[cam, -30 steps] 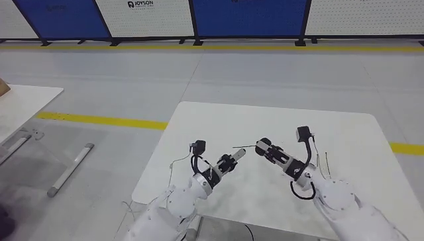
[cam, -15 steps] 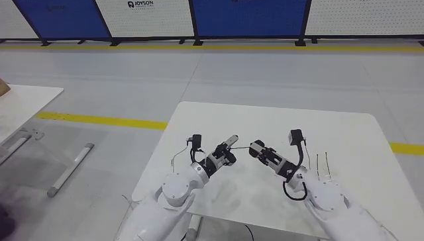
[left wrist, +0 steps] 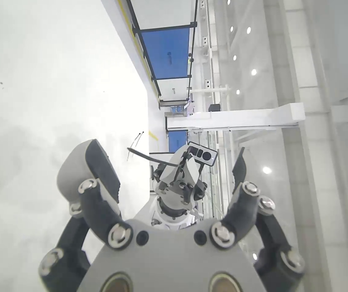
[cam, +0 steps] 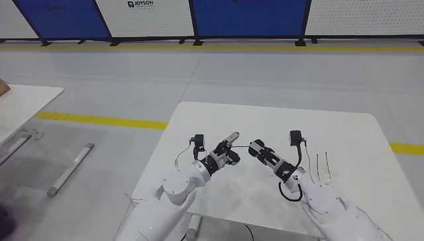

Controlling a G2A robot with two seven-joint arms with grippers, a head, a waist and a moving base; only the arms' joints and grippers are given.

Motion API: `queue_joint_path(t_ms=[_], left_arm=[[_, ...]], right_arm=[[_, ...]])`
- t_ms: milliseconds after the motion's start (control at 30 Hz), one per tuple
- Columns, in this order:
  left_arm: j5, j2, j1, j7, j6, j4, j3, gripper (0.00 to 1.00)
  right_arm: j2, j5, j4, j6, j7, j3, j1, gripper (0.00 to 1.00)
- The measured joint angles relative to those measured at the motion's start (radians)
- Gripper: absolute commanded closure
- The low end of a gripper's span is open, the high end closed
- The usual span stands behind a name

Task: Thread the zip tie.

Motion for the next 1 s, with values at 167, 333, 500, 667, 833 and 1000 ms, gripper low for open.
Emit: queue_joint_path(t_ms=[167, 333, 500, 667, 833, 1000], left_arm=[[-0.01, -0.003, -0.007, 0.007, -0.014, 0.005, 0.006, 0.0], [-0.032, -0.002, -0.013, -0.026, -0.027, 0.007, 0.005, 0.0], [-0.015, -0.001, -0.006, -0.03, -0.043, 0.006, 0.003, 0.55], [-0.006, -0.001, -0.005, -0.031, -0.056, 0.017, 0.008, 0.84], [-0.006, 0.001, -0.005, -0.053, -0.055, 0.023, 0.01, 0.88], [-0.012, 0.003, -0.004, -0.071, -0.057, 0.021, 0.003, 1.0]], right_arm=[[0.0, 0.0, 0.0, 0.0, 0.0, 0.0, 0.0, 1.0], [0.0, 0.0, 0.0, 0.0, 0.0, 0.0, 0.0, 1.0], [0.0, 0.0, 0.0, 0.0, 0.0, 0.0, 0.0, 1.0], [0.0, 0.0, 0.0, 0.0, 0.0, 0.0, 0.0, 1.0], [0.0, 0.0, 0.0, 0.0, 0.0, 0.0, 0.0, 1.0], [0.0, 0.0, 0.0, 0.0, 0.0, 0.0, 0.0, 1.0]])
